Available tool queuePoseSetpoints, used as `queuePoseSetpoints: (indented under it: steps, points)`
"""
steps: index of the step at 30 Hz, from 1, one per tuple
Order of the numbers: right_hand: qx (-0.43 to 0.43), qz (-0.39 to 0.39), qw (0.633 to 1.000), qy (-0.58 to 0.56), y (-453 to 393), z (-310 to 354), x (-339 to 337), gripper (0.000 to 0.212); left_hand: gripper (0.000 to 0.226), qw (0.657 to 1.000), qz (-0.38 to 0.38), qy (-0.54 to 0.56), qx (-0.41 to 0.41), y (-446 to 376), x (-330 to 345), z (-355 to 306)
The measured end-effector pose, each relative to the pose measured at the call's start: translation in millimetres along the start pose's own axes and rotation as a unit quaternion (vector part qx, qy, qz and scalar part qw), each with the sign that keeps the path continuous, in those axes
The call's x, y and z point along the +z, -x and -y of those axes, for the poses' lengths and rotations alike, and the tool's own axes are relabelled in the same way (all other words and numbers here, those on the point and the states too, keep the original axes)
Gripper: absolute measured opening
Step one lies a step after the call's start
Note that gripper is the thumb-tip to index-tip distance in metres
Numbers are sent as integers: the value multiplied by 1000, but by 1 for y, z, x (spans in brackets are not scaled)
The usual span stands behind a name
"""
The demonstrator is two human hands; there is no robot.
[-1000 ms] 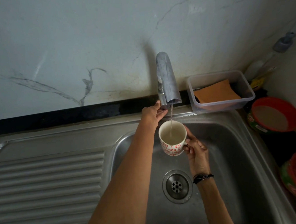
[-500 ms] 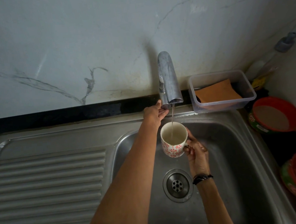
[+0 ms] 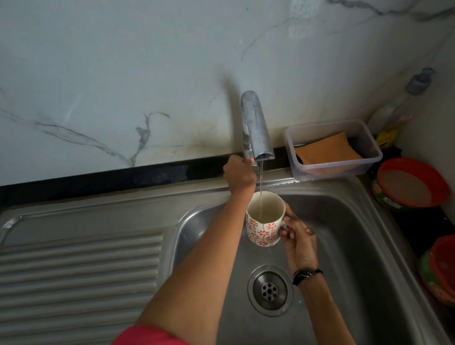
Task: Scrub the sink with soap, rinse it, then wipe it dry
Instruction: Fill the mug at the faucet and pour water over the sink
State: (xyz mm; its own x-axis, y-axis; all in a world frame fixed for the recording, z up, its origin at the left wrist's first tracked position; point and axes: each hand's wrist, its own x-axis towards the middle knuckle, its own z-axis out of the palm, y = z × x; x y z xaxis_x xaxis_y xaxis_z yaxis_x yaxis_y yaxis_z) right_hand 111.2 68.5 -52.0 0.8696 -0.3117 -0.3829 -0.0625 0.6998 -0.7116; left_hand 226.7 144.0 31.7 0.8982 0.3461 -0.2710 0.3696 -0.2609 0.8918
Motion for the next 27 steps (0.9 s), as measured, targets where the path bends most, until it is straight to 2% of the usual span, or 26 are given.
queuePoseSetpoints:
  steps: [3,5,7,10,13,17,19,23,25,27]
  points:
    - [-10,9,999,35,4,6,-1,29,26,989,22,-122,83,4,1,0]
    - [-11,6,998,60,7,8,-2,31,28,964,33,-229,130,2,3,3]
    - [-17,6,997,73,12,11,-4,32,29,944,38,-280,172,-1,5,7]
    - [-26,-5,994,109,22,16,-7,35,28,931,42,-293,215,-3,5,11]
    - [-29,-8,983,181,35,22,-11,34,28,910,81,-326,243,-8,-4,12]
    - [-30,26,967,253,56,25,-5,35,47,902,188,-293,254,-6,-46,47]
    - [-36,57,952,298,66,30,-3,35,53,898,201,-274,280,4,-76,84]
    - [-38,111,919,376,80,28,25,34,59,896,147,-286,307,9,-169,154]
    - [-55,151,880,446,85,18,55,36,82,897,80,-306,308,0,-222,185]
    - [-91,196,831,512,94,-2,91,34,85,898,19,-339,280,-12,-279,215]
